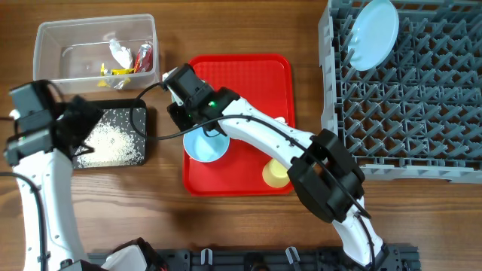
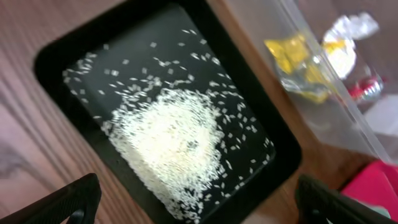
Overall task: Sort waste into correct bins and load items into the dishwasher rack
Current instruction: 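Move the right gripper to the mint-green bowl and grip its rim, then lift the mint-green bowl and carry it to the dish rack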
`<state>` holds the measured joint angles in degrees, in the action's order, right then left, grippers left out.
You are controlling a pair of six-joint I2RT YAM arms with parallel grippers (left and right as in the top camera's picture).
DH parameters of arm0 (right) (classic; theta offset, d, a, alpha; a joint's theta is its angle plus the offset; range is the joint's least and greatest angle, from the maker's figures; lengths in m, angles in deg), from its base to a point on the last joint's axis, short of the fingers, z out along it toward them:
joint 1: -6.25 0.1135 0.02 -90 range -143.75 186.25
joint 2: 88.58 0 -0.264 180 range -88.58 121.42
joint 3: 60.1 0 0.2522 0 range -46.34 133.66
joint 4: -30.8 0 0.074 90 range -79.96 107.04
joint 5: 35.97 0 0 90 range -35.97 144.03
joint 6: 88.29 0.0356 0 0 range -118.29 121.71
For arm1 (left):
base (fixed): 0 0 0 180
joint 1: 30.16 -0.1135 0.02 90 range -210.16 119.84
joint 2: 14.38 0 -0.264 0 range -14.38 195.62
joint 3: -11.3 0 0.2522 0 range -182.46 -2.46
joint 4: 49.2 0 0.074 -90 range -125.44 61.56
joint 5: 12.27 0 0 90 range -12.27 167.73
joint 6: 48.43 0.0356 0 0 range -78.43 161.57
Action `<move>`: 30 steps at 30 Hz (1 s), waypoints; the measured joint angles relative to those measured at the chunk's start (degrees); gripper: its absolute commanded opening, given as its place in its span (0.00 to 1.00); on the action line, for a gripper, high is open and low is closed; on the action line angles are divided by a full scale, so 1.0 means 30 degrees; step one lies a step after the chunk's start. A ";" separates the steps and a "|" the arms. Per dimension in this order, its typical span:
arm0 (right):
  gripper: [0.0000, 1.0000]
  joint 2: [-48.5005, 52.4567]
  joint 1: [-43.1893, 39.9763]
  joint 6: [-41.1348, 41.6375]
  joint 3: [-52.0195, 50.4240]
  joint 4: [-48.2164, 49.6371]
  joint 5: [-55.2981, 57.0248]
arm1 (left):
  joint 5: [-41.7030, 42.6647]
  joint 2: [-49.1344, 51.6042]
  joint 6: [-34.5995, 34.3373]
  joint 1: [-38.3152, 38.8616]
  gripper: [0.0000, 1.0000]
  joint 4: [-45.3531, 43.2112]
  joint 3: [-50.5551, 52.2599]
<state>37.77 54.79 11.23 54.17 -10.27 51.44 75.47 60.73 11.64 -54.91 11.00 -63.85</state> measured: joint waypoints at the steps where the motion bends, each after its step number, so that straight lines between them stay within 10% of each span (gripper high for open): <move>1: 0.34 0.0000 -0.0015 -0.0117 0.0000 0.0117 0.0058 | 0.0000 0.0000 0.0000 -0.0328 1.00 0.0000 0.0000; 14: 0.28 0.0590 -0.0015 -0.0430 0.0000 0.0270 0.0255 | 0.0007 0.0000 0.0000 -0.1727 1.00 0.0189 0.0000; 20: 0.05 0.0991 -0.0015 -0.0554 0.0000 0.0277 0.0262 | 0.0007 0.0000 0.0000 -0.1727 1.00 0.0240 0.0000; 30: 0.04 0.0408 -0.0219 -0.0692 0.0262 -0.0590 0.0495 | 0.0007 0.0000 0.0000 -0.1727 1.00 0.0372 0.0000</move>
<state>38.99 54.13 9.15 54.96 -12.04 52.93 75.49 60.73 11.64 -60.09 12.11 -63.85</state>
